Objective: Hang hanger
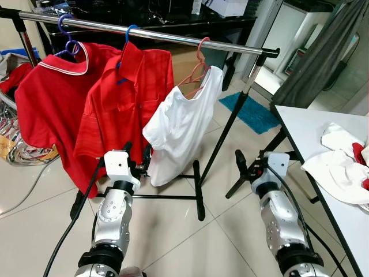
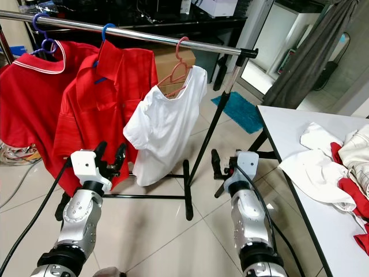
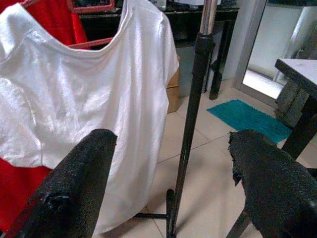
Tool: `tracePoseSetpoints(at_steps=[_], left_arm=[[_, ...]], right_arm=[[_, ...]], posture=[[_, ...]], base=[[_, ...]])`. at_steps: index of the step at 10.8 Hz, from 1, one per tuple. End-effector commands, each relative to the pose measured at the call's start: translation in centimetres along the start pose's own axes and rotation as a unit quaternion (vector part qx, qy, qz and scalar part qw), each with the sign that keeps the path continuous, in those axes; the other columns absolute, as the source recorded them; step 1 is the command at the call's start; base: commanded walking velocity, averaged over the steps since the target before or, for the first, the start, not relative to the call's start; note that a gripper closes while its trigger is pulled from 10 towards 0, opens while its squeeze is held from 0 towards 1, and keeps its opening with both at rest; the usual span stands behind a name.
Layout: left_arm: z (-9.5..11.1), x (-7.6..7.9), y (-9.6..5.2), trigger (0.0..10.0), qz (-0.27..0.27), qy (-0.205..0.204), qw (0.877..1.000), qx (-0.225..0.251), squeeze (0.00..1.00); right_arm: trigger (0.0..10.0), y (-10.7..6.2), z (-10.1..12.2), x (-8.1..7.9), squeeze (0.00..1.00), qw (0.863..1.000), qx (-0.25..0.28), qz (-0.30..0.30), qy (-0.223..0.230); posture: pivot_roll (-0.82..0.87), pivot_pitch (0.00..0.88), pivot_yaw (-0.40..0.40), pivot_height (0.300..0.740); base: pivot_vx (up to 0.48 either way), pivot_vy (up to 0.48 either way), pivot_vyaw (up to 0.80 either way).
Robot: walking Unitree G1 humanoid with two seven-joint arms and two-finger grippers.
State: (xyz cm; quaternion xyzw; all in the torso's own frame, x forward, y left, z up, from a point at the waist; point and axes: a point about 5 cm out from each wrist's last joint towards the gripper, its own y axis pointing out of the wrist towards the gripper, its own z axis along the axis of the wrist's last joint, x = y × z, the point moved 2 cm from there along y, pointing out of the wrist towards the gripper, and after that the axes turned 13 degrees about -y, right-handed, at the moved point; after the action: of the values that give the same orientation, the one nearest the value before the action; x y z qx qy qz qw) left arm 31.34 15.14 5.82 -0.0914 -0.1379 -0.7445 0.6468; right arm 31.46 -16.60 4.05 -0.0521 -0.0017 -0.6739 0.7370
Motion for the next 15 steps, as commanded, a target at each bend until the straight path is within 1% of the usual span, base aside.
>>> tracePoseSetpoints(at_steps=[1, 3, 4, 5, 6, 7, 8, 9, 10, 11, 12, 13, 14, 15], left_arm=[[-0.4, 0.6, -0.1, 10.0, -0.006, -0.006, 1.000, -0.007, 0.00], [-0.3, 1.2, -0.5, 10.0, -0.023, -0.007, 1.000, -0.012, 0.00], [-0.2, 1.3, -0.8, 10.0, -0.030, -0.010, 0.999, -0.013, 0.00], [-0.3, 1.6, -1.6, 10.0, -0.053, -0.006, 0.998, -0.024, 0.00], [-0.3, 1.8, -2.1, 10.0, -0.070, -0.003, 0.997, -0.033, 0.00], [-0.5, 2.1, -2.9, 10.0, -0.105, 0.007, 0.993, -0.053, 0.00], [-0.5, 2.3, -3.3, 10.0, -0.123, 0.010, 0.990, -0.067, 0.00], [-0.5, 2.3, -3.4, 10.0, -0.127, 0.011, 0.989, -0.072, 0.00], [-0.5, 3.2, -3.1, 10.0, -0.152, 0.005, 0.984, -0.088, 0.00], [-0.2, 4.2, -2.7, 10.0, -0.174, -0.004, 0.980, -0.092, 0.00], [-0.5, 4.5, -2.7, 10.0, -0.187, -0.006, 0.977, -0.102, 0.00], [-0.7, 4.0, -3.3, 10.0, -0.190, -0.002, 0.975, -0.115, 0.00], [-0.2, 3.2, -3.6, 10.0, -0.178, -0.003, 0.977, -0.115, 0.00], [-0.6, 2.6, -3.9, 10.0, -0.163, -0.005, 0.979, -0.119, 0.00]], right_arm=[[10.0, 0.0, 0.4, 0.4, 0.00, 1.000, 0.007, -0.003, -0.007], [10.0, -0.6, 1.4, 0.1, 0.00, 0.999, 0.032, 0.016, -0.021], [10.0, -1.1, 1.6, 0.0, 0.00, 0.999, 0.038, 0.025, -0.028], [10.0, -1.8, 1.7, 0.2, 0.00, 0.998, 0.043, 0.033, -0.043], [10.0, -2.1, 1.8, 0.4, 0.00, 0.997, 0.045, 0.032, -0.047], [10.0, -2.6, 1.9, 0.7, 0.00, 0.997, 0.044, 0.032, -0.055], [10.0, -2.9, 1.9, 1.1, 0.00, 0.997, 0.041, 0.027, -0.059], [10.0, -3.1, 1.9, 1.2, 0.00, 0.997, 0.040, 0.026, -0.060], [10.0, -3.8, 2.0, 2.1, 0.00, 0.997, 0.036, 0.008, -0.067], [10.0, -4.5, 2.0, 2.6, 0.00, 0.997, 0.035, -0.008, -0.070], [10.0, -5.0, 1.9, 2.7, 0.00, 0.996, 0.034, -0.010, -0.080], [10.0, -5.4, 1.9, 2.6, 0.00, 0.996, 0.033, -0.013, -0.081], [10.0, -5.5, 2.2, 2.0, 0.00, 0.996, 0.033, -0.005, -0.077], [10.0, -5.5, 1.7, 1.6, 0.00, 0.997, 0.022, 0.003, -0.071]], posture=[[0.15, 0.000, -0.137, 0.740], [0.16, 0.000, -0.139, 0.740], [0.16, 0.000, -0.146, 0.740], [0.16, 0.000, -0.145, 0.740], [0.15, 0.000, -0.140, 0.740], [0.13, 0.000, -0.128, 0.740], [0.09, 0.000, -0.107, 0.740], [0.08, 0.000, -0.103, 0.740], [0.01, 0.000, -0.065, 0.740], [-0.01, 0.000, -0.054, 0.740], [-0.04, 0.000, -0.029, 0.740], [-0.05, 0.000, -0.028, 0.740], [-0.03, 0.000, -0.048, 0.740], [-0.01, 0.000, -0.058, 0.740]], base=[[0.000, 0.000, 0.00], [0.000, 0.000, 0.00], [0.000, 0.000, 0.00], [0.000, 0.000, 0.00], [0.000, 0.000, 0.00], [0.000, 0.000, 0.00], [0.000, 0.000, 0.00], [0.000, 0.000, 0.00], [0.000, 0.000, 0.00], [0.000, 0.000, 0.00], [0.000, 0.000, 0.00], [0.000, 0.000, 0.00], [0.000, 0.000, 0.00], [0.000, 0.000, 0.00]])
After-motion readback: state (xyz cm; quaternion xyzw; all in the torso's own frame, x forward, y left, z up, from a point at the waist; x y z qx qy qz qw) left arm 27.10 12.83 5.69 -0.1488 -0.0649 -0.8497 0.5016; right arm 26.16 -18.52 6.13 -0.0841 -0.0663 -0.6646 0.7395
